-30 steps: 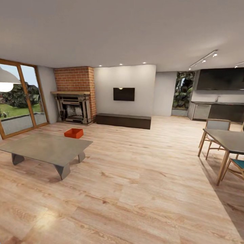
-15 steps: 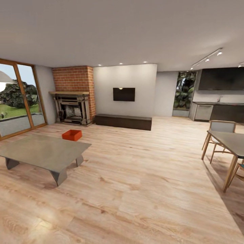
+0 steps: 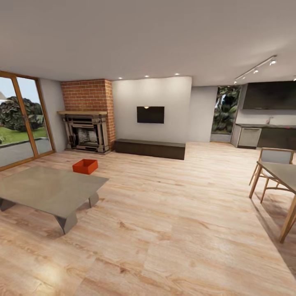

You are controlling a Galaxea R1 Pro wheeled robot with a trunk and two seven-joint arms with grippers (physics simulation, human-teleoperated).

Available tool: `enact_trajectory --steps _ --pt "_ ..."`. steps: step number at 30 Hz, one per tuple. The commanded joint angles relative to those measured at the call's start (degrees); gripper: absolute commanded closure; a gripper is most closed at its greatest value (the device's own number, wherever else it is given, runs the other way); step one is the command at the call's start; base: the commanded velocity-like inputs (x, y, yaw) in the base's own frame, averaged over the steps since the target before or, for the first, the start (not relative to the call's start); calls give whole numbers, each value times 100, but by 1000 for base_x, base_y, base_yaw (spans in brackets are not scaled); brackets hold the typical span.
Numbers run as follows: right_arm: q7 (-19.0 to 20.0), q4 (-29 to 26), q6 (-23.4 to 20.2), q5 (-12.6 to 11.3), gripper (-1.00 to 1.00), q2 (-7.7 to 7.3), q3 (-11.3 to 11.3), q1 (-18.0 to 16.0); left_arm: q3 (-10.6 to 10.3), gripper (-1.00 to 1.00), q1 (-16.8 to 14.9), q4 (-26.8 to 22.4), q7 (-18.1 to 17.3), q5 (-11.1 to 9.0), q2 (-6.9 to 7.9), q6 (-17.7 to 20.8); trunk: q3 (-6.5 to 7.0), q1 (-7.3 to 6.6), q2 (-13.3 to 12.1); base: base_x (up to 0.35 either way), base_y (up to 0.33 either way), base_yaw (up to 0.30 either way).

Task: Move the two storage containers from the living room to the garage. In the garage, place one container on the floor and stack the other container on top of it (either order is fine).

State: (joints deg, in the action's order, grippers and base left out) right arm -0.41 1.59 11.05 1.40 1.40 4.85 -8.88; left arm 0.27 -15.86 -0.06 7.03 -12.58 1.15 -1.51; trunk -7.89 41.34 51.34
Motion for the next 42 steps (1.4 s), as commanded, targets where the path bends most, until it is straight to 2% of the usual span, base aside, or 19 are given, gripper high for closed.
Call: enact_trajectory --steps 1,42 --pt "-6 17 29 8 -100 0 42 -9 -1 -100 -4 4 7 -35 -1 -16 -8 4 5 321 0 0" --pt "-6 17 29 7 -100 0 42 -9 -1 -100 -4 4 9 -35 -1 -16 -8 4 5 321 0 0"
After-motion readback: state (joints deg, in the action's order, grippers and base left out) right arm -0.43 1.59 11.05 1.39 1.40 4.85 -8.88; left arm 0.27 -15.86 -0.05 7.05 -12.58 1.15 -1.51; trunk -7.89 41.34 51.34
